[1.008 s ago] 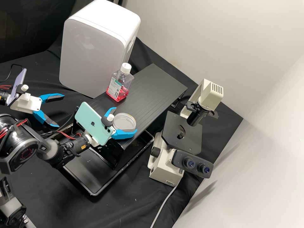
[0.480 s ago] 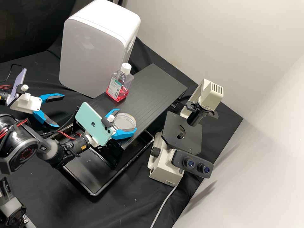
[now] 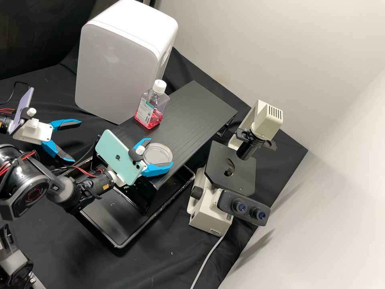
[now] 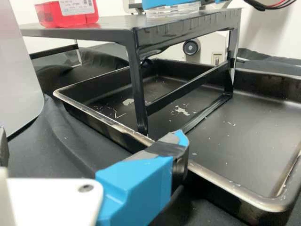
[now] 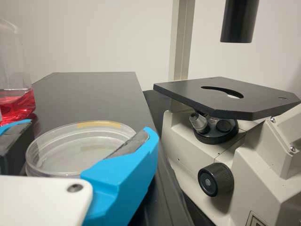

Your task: Remove the lid from the petri dish

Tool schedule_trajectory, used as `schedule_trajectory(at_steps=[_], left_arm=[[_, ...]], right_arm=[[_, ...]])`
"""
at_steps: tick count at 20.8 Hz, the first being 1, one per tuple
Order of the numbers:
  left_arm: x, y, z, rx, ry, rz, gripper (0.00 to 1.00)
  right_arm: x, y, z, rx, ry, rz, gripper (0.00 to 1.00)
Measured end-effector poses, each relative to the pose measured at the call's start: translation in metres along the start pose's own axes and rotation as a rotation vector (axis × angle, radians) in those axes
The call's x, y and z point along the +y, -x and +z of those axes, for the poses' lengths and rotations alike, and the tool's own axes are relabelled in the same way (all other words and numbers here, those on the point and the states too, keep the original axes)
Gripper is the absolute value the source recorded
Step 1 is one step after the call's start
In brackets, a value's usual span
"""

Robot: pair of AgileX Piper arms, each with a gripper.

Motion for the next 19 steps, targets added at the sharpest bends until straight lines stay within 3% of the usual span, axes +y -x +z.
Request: schedule_trajectory(at_steps=[7, 14, 19], left_arm=[[0.0000, 0.000, 0.000, 0.001, 0.001, 0.000, 1.00], [0.0000, 0.000, 0.000, 0.001, 0.001, 0.000, 1.00], [0.0000, 0.000, 0.000, 0.001, 0.001, 0.000, 1.00]], right_arm=[[0.001, 0.000, 0.000, 0.001, 0.000, 0.004, 0.00], [0.014, 0.008, -0.002, 0.024, -0.021, 0.065, 0.00], [0.015, 0.008, -0.002, 0.027, -0.042, 0.071, 0.00]])
